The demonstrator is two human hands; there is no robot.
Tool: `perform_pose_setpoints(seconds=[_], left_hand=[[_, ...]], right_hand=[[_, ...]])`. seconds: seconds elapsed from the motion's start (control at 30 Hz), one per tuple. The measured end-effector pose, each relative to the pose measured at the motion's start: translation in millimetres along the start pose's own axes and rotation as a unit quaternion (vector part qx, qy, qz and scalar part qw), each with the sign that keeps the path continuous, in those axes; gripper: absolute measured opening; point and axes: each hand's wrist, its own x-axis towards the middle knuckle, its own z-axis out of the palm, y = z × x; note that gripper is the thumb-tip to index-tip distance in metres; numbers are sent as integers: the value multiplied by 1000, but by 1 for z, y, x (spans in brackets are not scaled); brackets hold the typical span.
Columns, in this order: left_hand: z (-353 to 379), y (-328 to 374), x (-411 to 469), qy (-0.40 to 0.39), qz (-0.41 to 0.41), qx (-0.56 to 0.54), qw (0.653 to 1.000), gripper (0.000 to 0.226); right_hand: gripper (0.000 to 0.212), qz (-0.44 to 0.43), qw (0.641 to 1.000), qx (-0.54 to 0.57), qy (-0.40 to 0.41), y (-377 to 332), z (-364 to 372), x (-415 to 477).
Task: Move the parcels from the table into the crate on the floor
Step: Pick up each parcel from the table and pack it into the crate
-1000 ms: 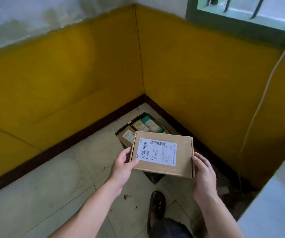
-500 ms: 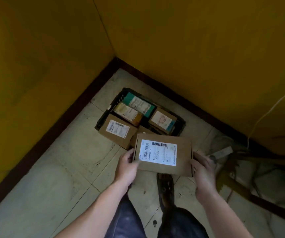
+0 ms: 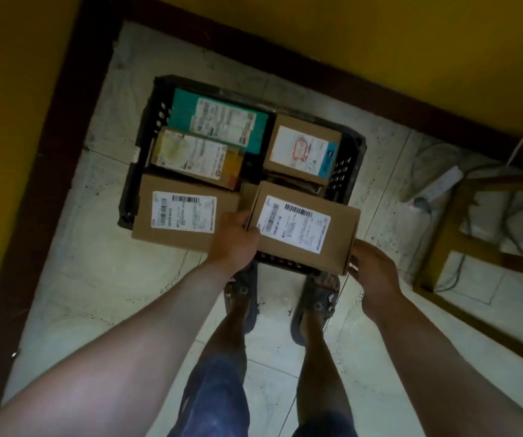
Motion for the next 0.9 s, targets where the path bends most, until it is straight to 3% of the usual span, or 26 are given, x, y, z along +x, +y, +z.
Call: perform_pose_setpoints(seconds=[0.23,0.4,0.5,0.6,0.8,0.9], left_hand=[[6,-12,13,38,8,117,992,29],[11,-23,13,103,27,235,966,40],[7,-38,10,144,46,277,949,64],[1,-56,15,107,21,333,936,85],[-15,-77,23,118,127,442,880,73],[-21,-78,27,120,117,428,888,75]], right_hand=[[19,-26,996,-75,-38,6,26,30],[21,-36,994,-85,-56,15,24,37],[38,-45,993,-94,-56,18,23,38],[35,-47,993,-96,-59,21,24,37],[29,-70,992,-73,-74,30,28,36],[26,-67,992,-75,-72,32,32,33]])
